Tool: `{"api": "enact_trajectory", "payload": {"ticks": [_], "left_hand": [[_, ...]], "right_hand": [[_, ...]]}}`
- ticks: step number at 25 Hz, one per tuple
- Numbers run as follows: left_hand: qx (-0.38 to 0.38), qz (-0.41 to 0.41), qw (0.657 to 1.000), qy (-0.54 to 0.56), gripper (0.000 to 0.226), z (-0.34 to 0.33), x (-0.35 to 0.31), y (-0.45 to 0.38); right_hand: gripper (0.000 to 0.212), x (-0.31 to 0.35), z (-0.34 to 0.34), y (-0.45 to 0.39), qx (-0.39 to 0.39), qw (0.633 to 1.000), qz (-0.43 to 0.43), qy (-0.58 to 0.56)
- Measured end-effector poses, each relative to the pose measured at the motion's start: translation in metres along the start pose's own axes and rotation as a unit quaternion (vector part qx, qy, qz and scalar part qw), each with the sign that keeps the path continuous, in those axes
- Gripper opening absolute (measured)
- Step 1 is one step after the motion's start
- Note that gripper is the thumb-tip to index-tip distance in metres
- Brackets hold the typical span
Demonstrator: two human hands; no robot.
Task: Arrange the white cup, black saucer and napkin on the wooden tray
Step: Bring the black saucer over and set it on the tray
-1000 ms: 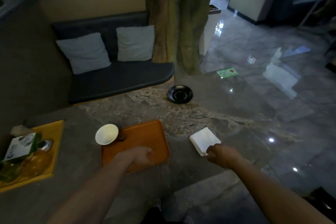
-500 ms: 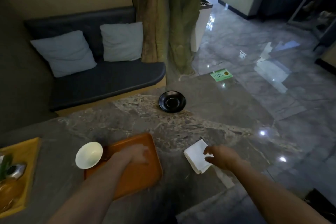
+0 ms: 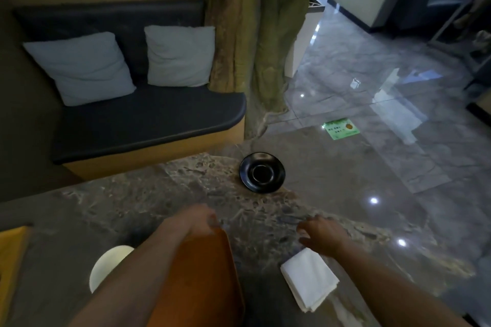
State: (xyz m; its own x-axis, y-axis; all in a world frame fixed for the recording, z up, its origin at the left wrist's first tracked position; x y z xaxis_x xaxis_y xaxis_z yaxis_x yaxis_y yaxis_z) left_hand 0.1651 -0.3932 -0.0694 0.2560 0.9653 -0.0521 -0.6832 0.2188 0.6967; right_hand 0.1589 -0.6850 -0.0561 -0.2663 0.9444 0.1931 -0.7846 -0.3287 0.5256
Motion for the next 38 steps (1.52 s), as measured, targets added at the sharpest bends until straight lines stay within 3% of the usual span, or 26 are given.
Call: {"api": "enact_trajectory", "payload": {"ticks": [3, 7, 12, 16, 25, 38], "left_hand": [[0.011, 0.015, 1.000, 0.015, 0.059, 0.008, 0.015, -0.021], [0.017, 0.019, 0.999, 0.036, 0.051, 0.017, 0.023, -0.056], [-0.004, 0.039, 0.999, 0.010, 0.075, 0.035, 0.023, -0.098], [-0.033, 0.061, 0.997, -0.039, 0.104, 0.047, 0.019, -0.120], [-0.140, 0.096, 0.983, 0.075, 0.132, 0.044, 0.001, -0.146], [-0.136, 0.124, 0.967, 0.177, 0.136, 0.040, -0.013, -0.142]], "right_hand": [[0.043, -0.006, 0.011, -0.031, 0.001, 1.000, 0.007, 0.004], [0.055, -0.017, 0.037, -0.070, -0.025, 0.999, 0.026, 0.014], [0.076, -0.035, 0.065, -0.119, -0.058, 0.998, 0.026, 0.000], [0.105, -0.047, 0.064, -0.152, -0.028, 0.999, 0.030, -0.032], [0.132, -0.051, 0.033, -0.192, -0.029, 0.993, 0.024, -0.110], [0.141, -0.056, 0.022, -0.196, -0.016, 0.972, -0.019, -0.235]]}}
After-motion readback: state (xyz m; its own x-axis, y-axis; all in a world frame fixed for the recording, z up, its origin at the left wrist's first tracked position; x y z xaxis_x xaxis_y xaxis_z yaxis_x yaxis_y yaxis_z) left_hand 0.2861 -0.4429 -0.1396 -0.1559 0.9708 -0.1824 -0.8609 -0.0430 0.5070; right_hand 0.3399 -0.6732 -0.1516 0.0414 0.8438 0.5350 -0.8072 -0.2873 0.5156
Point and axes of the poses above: each hand's wrist, its own y-axis away from the middle knuckle, its own z-axis out of the back of the hand, x = y × z, the point moved 10 cm from there along -y, towards the middle knuckle, and after that the axes turned 12 degrees about -y, right-handed, at the moved point
